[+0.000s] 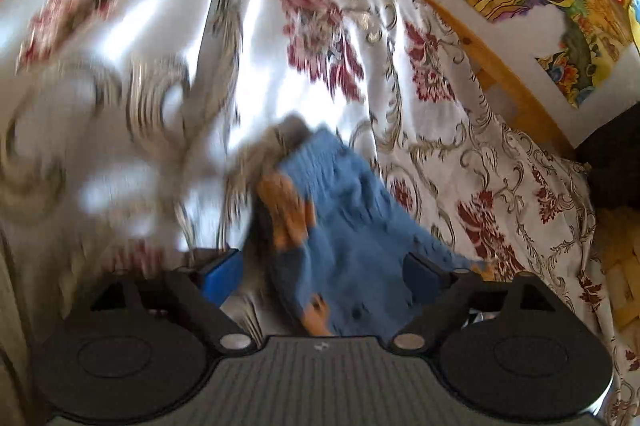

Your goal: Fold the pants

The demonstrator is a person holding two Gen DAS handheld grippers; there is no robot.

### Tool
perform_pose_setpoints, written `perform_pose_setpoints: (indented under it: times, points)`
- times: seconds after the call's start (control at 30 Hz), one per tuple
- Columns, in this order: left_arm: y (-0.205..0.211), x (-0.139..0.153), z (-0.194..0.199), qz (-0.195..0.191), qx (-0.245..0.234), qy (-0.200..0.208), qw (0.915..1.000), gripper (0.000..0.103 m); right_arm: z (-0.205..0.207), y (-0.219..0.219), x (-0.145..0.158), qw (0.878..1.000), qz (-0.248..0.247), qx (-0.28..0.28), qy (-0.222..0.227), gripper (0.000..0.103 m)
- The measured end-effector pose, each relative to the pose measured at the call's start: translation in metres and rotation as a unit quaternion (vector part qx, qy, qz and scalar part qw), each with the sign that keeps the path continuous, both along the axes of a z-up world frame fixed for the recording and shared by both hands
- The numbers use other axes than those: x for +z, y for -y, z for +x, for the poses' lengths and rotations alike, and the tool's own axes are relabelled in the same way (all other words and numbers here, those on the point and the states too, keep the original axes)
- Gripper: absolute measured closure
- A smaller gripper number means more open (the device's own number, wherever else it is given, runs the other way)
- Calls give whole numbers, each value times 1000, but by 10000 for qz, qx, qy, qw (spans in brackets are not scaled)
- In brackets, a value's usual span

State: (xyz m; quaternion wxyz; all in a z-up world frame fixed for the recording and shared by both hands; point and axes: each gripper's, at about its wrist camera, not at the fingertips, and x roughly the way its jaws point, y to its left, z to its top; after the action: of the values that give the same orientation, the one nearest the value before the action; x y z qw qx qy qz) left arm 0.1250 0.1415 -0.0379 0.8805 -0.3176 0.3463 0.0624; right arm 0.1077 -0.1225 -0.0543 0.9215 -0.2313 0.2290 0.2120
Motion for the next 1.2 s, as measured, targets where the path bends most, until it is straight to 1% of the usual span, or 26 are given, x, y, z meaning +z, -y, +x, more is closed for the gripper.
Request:
perform_pose_setpoints:
  times: [0.07, 0.1, 0.17, 0.23, 0.27, 0.3, 0.37, 0.43, 0.5, 0.53, 0.57, 0.6, 0.63, 0.67, 0.73, 0.8, 0.87, 0.93, 1.0, 1.07, 1.1, 1.13, 1.17, 1.2]
  points:
    - [5, -6, -1, 4, 74, 19, 10000, 9, 6, 5, 1, 9996, 193, -65, -199, 1]
    - [5, -8, -1, -85, 163, 53, 9998, 7, 8, 7, 1, 9993, 257, -97, -263, 1]
    - [-1, -13, 2, -450, 371, 177, 9981, 2, 6, 8, -1, 9991, 290, -129, -292, 1]
    - [-9, -18, 4, -873, 707, 265, 9933, 0, 3, 7, -2, 9992, 270, -131, -264, 1]
    - [-13, -20, 7, -1050, 799, 283, 9909, 0, 2, 7, -2, 9993, 257, -132, -252, 1]
    - [-17, -21, 11, -1209, 865, 274, 9885, 0, 2, 7, -3, 9993, 255, -131, -253, 1]
    - [-22, -26, 17, -1525, 840, 311, 9842, 0, 2, 7, -3, 9991, 288, -139, -285, 1]
    - [-25, -30, 19, -1637, 869, 339, 9821, 2, 3, 8, -3, 9987, 337, -157, -335, 1]
    - [-23, -30, 18, -1592, 918, 351, 9823, 17, 3, 9, -4, 9986, 355, -165, -355, 1]
    - [-23, -31, 17, -1538, 911, 312, 9834, 43, 3, 9, -4, 9986, 354, -166, -356, 1]
    - [-22, -33, 18, -1458, 893, 200, 9851, 64, 3, 9, -4, 9986, 356, -167, -356, 1]
    - [-20, -34, 19, -1310, 898, 101, 9873, 69, 3, 9, -4, 9986, 360, -167, -359, 1]
    - [-17, -35, 18, -1126, 921, 92, 9893, 77, 4, 9, -4, 9985, 367, -166, -366, 1]
    - [-15, -34, 17, -948, 910, 85, 9913, 81, 4, 9, -4, 9984, 376, -167, -376, 1]
    - [-6, -26, 14, -463, 854, 122, 9952, 82, 4, 10, -5, 9983, 399, -169, -399, 1]
    - [8, -15, 16, 214, 673, 170, 9974, 87, 5, 10, -5, 9981, 412, -174, -415, 1]
    - [24, -3, 19, 837, 462, 205, 9952, 90, 6, 10, -5, 9981, 414, -175, -425, 1]
    - [43, 7, 23, 1560, 236, 262, 9871, 92, 6, 10, -5, 9980, 421, -178, -435, 1]
    - [66, 15, 24, 2383, -52, 309, 9707, 92, 6, 11, -5, 9979, 426, -180, -446, 1]
    - [84, 17, 22, 2933, -287, 415, 9547, 92, 6, 11, -5, 9979, 431, -184, -457, 1]
    - [90, 18, 22, 3084, -368, 457, 9494, 92, 6, 11, -5, 9978, 434, -186, -463, 1]
    - [94, 18, 21, 3176, -416, 484, 9461, 92, 6, 11, -5, 9978, 436, -186, -469, 1]
    - [97, 18, 21, 3226, -445, 494, 9442, 92, 6, 11, -5, 9977, 439, -186, -476, 1]
    - [96, 18, 20, 3200, -452, 489, 9451, 92, 6, 11, -5, 9977, 443, -187, -482, 1]
